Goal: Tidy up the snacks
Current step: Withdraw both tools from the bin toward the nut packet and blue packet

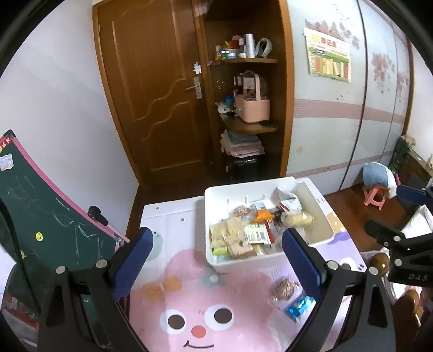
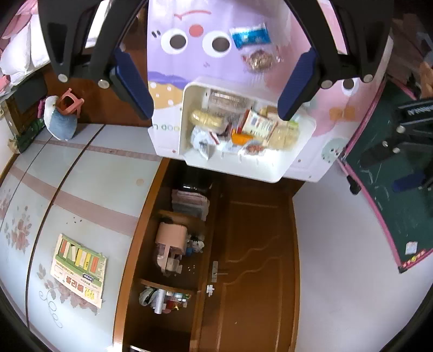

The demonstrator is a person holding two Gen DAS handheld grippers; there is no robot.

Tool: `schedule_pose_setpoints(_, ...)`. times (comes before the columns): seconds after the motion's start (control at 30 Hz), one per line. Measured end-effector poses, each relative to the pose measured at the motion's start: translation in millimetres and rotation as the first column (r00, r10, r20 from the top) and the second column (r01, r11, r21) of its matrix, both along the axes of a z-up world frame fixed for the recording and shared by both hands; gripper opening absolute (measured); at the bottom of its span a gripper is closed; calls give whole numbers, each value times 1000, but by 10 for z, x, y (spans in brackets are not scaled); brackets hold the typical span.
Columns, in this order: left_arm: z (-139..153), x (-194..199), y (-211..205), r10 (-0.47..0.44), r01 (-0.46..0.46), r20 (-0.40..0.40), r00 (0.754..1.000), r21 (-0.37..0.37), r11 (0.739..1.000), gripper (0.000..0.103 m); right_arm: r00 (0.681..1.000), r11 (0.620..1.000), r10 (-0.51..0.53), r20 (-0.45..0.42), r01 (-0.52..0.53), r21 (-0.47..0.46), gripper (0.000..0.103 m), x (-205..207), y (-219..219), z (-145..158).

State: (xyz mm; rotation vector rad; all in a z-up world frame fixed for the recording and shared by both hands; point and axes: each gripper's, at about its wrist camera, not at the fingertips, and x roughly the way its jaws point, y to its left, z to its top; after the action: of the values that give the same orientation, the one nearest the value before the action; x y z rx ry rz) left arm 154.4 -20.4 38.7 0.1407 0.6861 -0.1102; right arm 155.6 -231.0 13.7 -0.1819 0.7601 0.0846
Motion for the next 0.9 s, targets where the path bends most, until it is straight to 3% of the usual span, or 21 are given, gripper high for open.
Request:
schedule_pose_setpoints(0.2, -88, -349, 9, -36, 36, -15, 999, -5, 999, 96, 1000, 1000, 26, -17, -26, 0, 94, -282, 19, -148)
schedule_pose_setpoints(0.37, -324, -486, 4, -72, 72, -45, 996, -20, 997, 99, 998, 999, 45, -39, -46, -10, 94, -479, 15, -447)
schedule_pose_setpoints(0.57, -841, -410, -149, -110, 115, -136, 985, 32, 993, 99, 988, 998, 67, -139, -67, 3, 94, -515, -39, -1011)
schedule_pose_setpoints(0.73, -1341, -217, -317, -164, 182, -239, 957, 56, 982, 99, 972, 994, 104, -213, -96, 45, 94, -512, -71, -1466)
schedule_pose_setpoints(0.9, -1739, -49, -516, -209, 248, -290, 934, 102, 963, 99, 950, 989, 128, -285, -102, 105, 94, -442, -87, -1877)
